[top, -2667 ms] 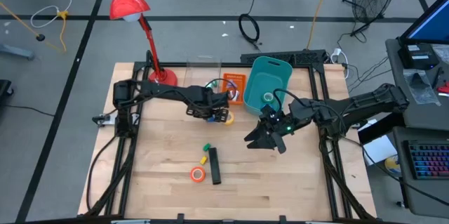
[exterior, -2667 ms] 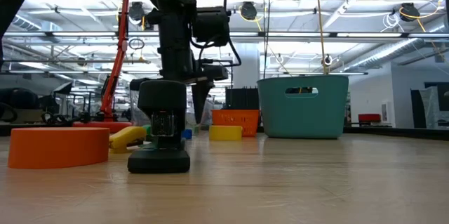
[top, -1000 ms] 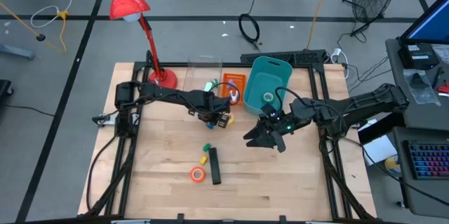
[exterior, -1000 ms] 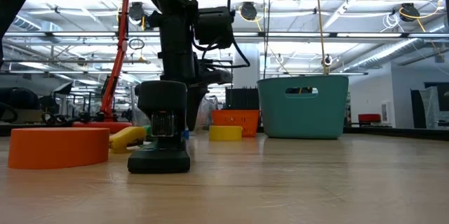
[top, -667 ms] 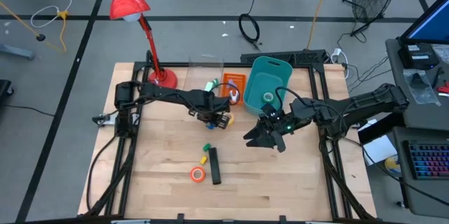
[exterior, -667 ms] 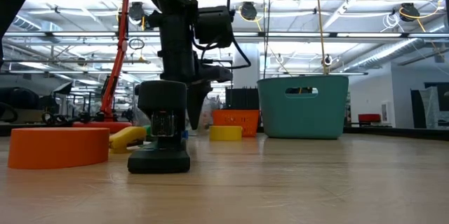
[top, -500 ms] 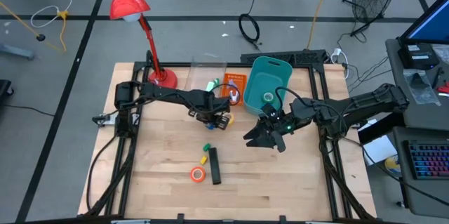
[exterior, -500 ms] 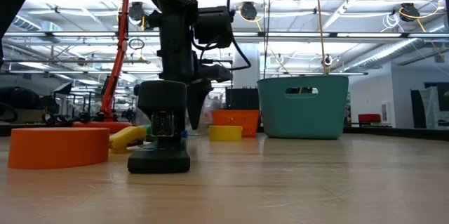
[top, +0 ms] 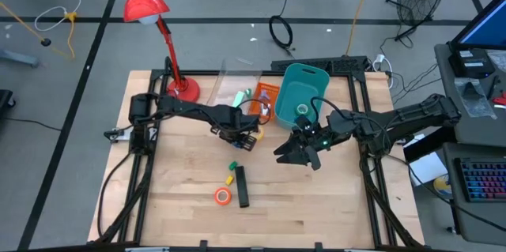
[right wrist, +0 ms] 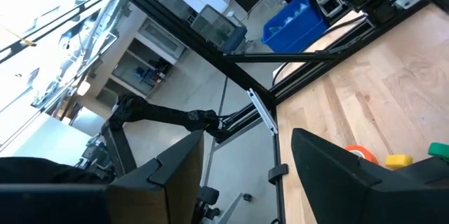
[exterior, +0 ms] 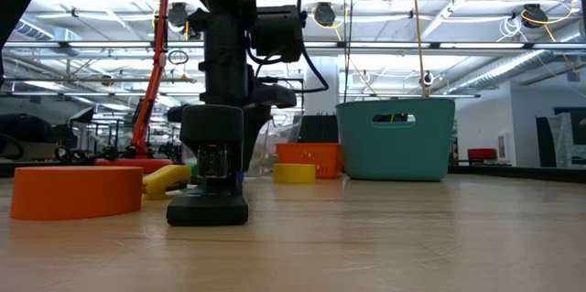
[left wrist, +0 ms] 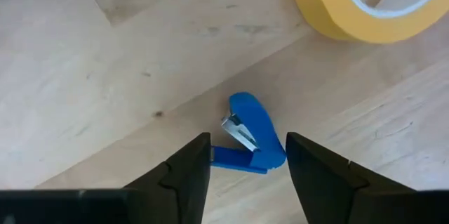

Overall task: Pick and place Stapler, Stapler remover, tape
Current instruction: Put the blue stapler into the transparent bin

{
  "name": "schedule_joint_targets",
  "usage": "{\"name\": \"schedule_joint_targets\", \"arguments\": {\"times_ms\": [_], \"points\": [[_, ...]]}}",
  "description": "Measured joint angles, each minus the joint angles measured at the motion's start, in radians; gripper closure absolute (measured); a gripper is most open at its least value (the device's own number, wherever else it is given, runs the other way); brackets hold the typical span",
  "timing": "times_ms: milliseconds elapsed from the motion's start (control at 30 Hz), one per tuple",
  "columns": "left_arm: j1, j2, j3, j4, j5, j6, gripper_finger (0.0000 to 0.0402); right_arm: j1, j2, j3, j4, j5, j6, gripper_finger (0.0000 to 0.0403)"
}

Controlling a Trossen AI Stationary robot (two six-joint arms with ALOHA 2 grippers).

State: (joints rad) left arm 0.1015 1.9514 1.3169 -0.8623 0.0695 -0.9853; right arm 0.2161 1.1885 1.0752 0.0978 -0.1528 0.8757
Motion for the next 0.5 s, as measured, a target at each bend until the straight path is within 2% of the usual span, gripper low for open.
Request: {"name": "schedule_joint_targets", "arguments": {"times_ms": [233,500], "points": [[-0.006,0.002,-0.001,0.000,-0.025,-0.004,0.0233,0.000,0.000,0.000,0.004,0.000,-0.001,0.0193],[-0.006,0.002,-0.001,0.004,-0.044,-0.007,0.0274,0.002,0.000,0.000,0.003,0.000,0.002,0.0193]]}}
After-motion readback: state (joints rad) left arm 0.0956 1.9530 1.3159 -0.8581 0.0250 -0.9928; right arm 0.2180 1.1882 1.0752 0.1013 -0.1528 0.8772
